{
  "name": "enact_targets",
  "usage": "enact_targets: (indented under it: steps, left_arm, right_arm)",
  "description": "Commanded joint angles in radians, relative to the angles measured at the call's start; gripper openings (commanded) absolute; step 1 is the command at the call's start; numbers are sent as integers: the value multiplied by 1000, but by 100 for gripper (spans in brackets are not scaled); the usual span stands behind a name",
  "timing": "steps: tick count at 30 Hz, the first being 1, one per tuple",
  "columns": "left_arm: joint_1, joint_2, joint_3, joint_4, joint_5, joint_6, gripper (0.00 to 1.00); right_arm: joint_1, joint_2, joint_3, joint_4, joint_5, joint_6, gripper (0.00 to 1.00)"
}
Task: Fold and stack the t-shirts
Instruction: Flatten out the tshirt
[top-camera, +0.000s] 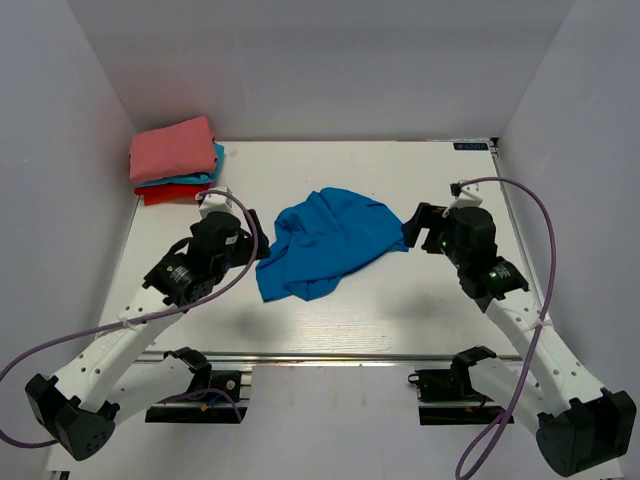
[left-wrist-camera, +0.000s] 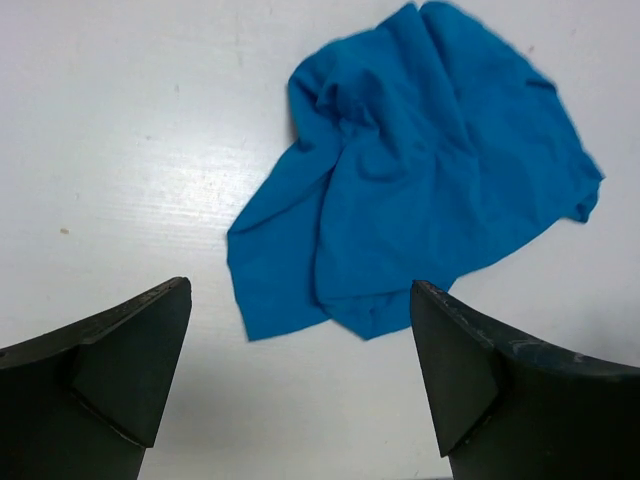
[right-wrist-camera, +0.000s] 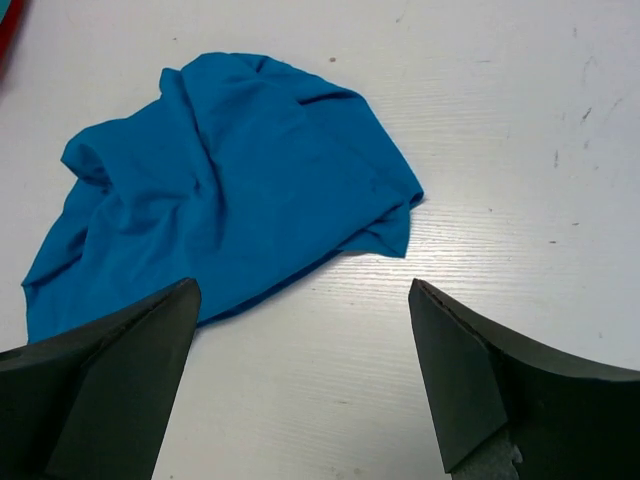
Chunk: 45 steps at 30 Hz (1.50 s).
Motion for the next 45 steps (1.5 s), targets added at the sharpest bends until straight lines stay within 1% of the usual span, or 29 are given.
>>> enact_targets:
  steps: [1,2,4,5,6,8,9,14,18,20,22,23,25,29,30,32,33,34,36,40,42,43,45]
  left_arm:
    - [-5,12,-25,-28,63,29,100]
    - [-14,21,-35,-28,78,44,100]
    - [-15,46,-55,-2,138,44,100]
    - [-15,70,-83,34,169,65,100]
    - [-15,84,-98,59,243,81,100]
    - [-24,112,-130,84,282,81,100]
    - [-24,131,-130,94,316,99,100]
    - [-24,144,-189,169,390,142,100]
    - [-24,213,-225,226,433,164,100]
    - [-24,254,-216,226,433,174,98]
    - [-24,313,-207,240,433,188,94]
    - [-24,328,-207,266,433,188,91]
    - [-24,371,-207,297,445,188,87]
    - [-24,428,-195,340,445,197,85]
    - [-24,457,-181,340,406,197,78]
    - [-24,481,-157,340,372,197,74]
    - [-24,504,-157,340,359,207,72]
    - [-24,517,-143,353,359,207,70]
    - [-24,538,-132,354,359,230,68]
    - [-24,584,-109,354,359,230,65]
    - [-24,584,-109,377,381,230,57]
    - [-24,593,-100,377,381,230,48]
    - [-24,593,-91,387,381,230,34]
  right_arm:
    - [1,-26,-32,100,-37,28,90]
    - [-1,-29,-40,98,-40,61,90]
    - [-3,-24,-47,106,-82,63,90]
    - [1,-3,-55,104,-115,56,90]
    - [-3,6,-60,107,-128,53,90]
    - [1,28,-69,108,-160,43,90]
    - [-1,67,-63,83,-172,46,90]
    - [-1,169,-54,72,-169,53,90]
    - [-1,215,-52,109,-151,60,90]
    - [-3,252,-54,114,-145,76,90]
    - [-3,284,-55,132,-146,74,90]
    - [-3,292,-55,138,-104,82,90]
    - [-3,312,-58,153,-82,82,90]
    - [-3,368,-41,166,-57,89,90]
    - [-6,376,-40,166,-59,89,90]
    - [-6,402,-34,180,-56,91,89]
    - [-3,407,-31,178,-51,96,87]
    - [-6,422,-25,184,-53,94,85]
    - [-6,451,-15,178,-25,123,85]
    - [-7,477,-5,199,-34,126,85]
    - [-9,499,6,206,-41,123,83]
    - [-9,508,9,204,-40,120,83]
    - [-12,525,23,200,-40,114,82]
